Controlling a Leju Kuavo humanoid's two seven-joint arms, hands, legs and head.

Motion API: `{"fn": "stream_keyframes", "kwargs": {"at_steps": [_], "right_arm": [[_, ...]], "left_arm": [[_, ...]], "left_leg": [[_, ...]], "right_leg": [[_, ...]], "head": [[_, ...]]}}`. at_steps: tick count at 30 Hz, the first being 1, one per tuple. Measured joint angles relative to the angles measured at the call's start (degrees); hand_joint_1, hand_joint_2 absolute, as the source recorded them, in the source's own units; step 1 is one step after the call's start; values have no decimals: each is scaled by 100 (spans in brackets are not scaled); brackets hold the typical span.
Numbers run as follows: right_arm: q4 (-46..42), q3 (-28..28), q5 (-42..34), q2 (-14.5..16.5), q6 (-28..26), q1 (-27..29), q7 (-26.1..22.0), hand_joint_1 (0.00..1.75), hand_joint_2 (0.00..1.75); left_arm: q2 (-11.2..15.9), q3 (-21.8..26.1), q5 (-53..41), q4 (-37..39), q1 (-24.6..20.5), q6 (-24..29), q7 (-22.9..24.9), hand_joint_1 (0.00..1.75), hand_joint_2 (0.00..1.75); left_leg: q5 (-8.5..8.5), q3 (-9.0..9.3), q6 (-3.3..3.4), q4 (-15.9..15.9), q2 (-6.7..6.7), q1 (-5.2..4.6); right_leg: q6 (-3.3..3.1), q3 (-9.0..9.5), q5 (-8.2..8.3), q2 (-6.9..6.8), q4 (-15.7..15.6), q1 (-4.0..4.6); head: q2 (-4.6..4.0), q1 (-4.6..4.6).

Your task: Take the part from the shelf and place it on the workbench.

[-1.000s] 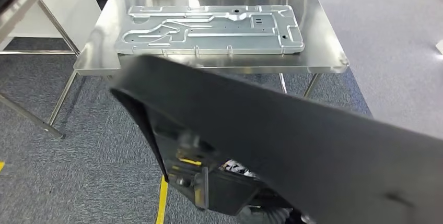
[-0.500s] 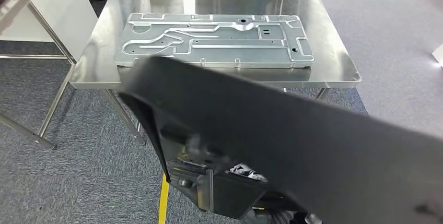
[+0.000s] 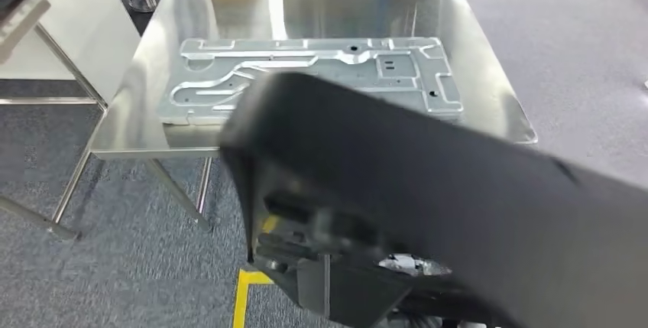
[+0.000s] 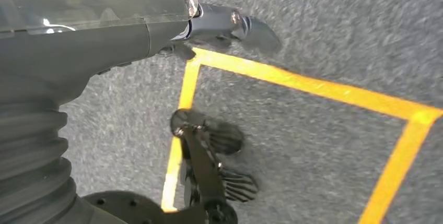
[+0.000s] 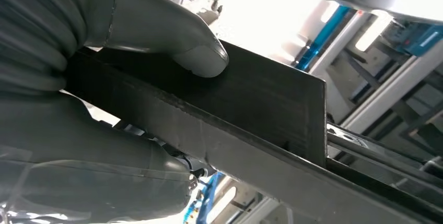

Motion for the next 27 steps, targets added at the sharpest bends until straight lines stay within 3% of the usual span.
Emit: {"fn": "stream_keyframes", "kwargs": {"at_steps": [2, 4, 5, 7, 9, 13, 15, 17, 19, 20, 23, 24, 25, 27], "right_arm": [[-16, 0, 0, 8, 13, 15, -1, 169, 175], [-20, 0, 0, 9, 24, 31, -2, 169, 175], [-22, 0, -1, 10, 27, 35, -3, 169, 175], [-36, -3, -5, 13, 28, 37, -6, 169, 175], [-60, -13, -12, 20, 29, 38, -7, 169, 175], [-159, -76, -20, 29, 11, 47, -9, 169, 175], [-225, -118, -26, 31, -22, 50, -13, 169, 175], [-283, -164, -53, 31, -64, 80, -16, 169, 175], [-342, -216, -127, 30, -89, 129, -17, 169, 175], [-381, -247, -172, 29, -91, 149, -17, 169, 175], [-533, -329, -248, 29, -93, 184, -19, 169, 175], [-581, -351, -249, 29, -99, 197, -19, 169, 175], [-629, -369, -245, 28, -111, 216, -20, 169, 175], [-724, -387, -229, 28, -161, 250, -20, 169, 175]], "left_arm": [[8, 1, 9, 0, 0, 10, 4, 0, 175], [17, 2, 11, 0, 14, 14, 4, 0, 175], [19, 3, 11, 0, 18, 14, 4, 0, 175], [20, 4, 11, 0, 23, 12, 0, 0, 175], [25, 7, 11, -1, 25, 5, -4, 0, 175], [42, 10, 3, -4, 23, -2, -13, 0, 175], [52, 10, -1, -4, 11, -3, -16, 0, 175], [64, 9, -3, -4, 6, -5, -18, 0, 175], [78, 9, -6, -4, 9, -8, -16, 0, 175], [85, 10, -8, -4, 11, -9, -14, 0, 175], [90, 10, -15, -4, 10, -10, -12, 0, 175], [87, 10, -16, -3, 10, -10, -11, 0, 175], [88, 10, -15, -3, 13, -10, -10, 0, 175], [94, 10, -8, -2, 13, -10, -11, 0, 175]], "left_leg": [[-278, -429, -43, 598, 4, 26], [-437, -709, -91, 783, 7, 58], [-335, -731, -117, 630, 8, 76], [222, -613, -158, -38, 11, 112], [576, -499, -123, -541, 18, 108], [573, -389, 80, -648, 13, 87], [528, -294, 149, -670, 10, 92], [451, -220, 186, -672, 18, 85], [357, -118, 191, -672, 24, 72], [302, -47, 188, -672, 27, 65], [123, 185, 158, -682, 53, 43], [71, 236, 132, -690, 69, 36], [36, 280, 101, -703, 88, 30], [36, 347, 26, -694, 118, 16]], "right_leg": [[-12, 106, -88, 1, -17, -14], [12, 220, -191, 16, -16, -30], [32, 290, -246, 23, -15, -40], [86, 437, -369, 29, -8, -57], [162, 522, -480, 36, 19, -57], [295, 552, -564, 30, 155, -59], [344, 318, -664, 7, 601, -75], [377, -153, -899, -5, 1305, -81], [383, -528, -1016, -11, 1675, -81], [368, -586, -919, -17, 1592, -77], [230, -385, -180, -106, 629, -4], [176, -329, -36, -141, 388, 34], [130, -307, 38, -163, 265, 67], [70, -256, 18, -122, 187, 77]], "head": [[0, -8], [0, -7], [0, -8], [-1, -7], [-1, -9], [0, -9], [0, -6], [0, -2], [0, -2], [0, -1], [0, -8], [0, -12], [0, -16], [0, -19]]}}
